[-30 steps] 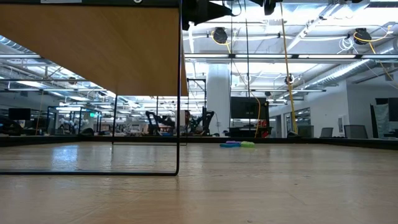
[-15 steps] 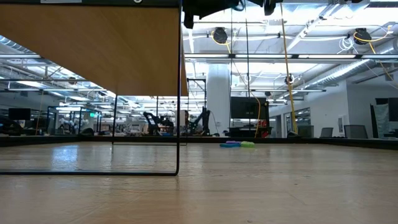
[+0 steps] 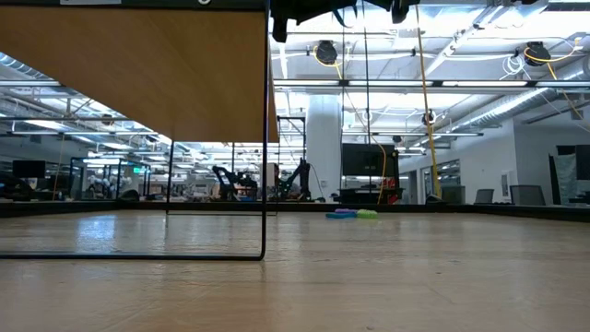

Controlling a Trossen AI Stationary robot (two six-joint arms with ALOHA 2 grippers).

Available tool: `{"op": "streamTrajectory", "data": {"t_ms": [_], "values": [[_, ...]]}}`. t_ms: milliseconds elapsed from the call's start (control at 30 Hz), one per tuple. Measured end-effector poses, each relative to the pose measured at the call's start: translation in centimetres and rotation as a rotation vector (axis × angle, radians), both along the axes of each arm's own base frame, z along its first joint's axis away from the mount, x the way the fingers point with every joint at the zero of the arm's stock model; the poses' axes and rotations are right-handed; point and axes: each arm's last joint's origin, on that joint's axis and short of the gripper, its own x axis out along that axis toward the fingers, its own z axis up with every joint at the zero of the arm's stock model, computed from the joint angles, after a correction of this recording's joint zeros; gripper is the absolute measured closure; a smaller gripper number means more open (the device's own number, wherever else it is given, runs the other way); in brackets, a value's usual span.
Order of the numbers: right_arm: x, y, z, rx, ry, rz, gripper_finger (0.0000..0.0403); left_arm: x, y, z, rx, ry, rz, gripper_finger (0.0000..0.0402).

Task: Pick & Place Office Desk Supplies
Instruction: Put the blue rubber band into the center green bin on the shelf

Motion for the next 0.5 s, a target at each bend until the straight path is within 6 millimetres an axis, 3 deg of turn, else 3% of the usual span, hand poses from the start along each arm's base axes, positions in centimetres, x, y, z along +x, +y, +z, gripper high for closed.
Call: {"op": "streamTrajectory", "data": {"t_ms": [300,500], "values": [[0.01,0.00,-0.17,-0.013,0.019,-0.001,0.0398,0.02,0.00,-0.06,0.001,0.003,0.000,0.0390],[-0.50,-0.09,0.23,-0.049,0.027,-0.003,0.0329,0.02,-0.03,-0.07,0.001,0.004,0.000,0.0386]]}}
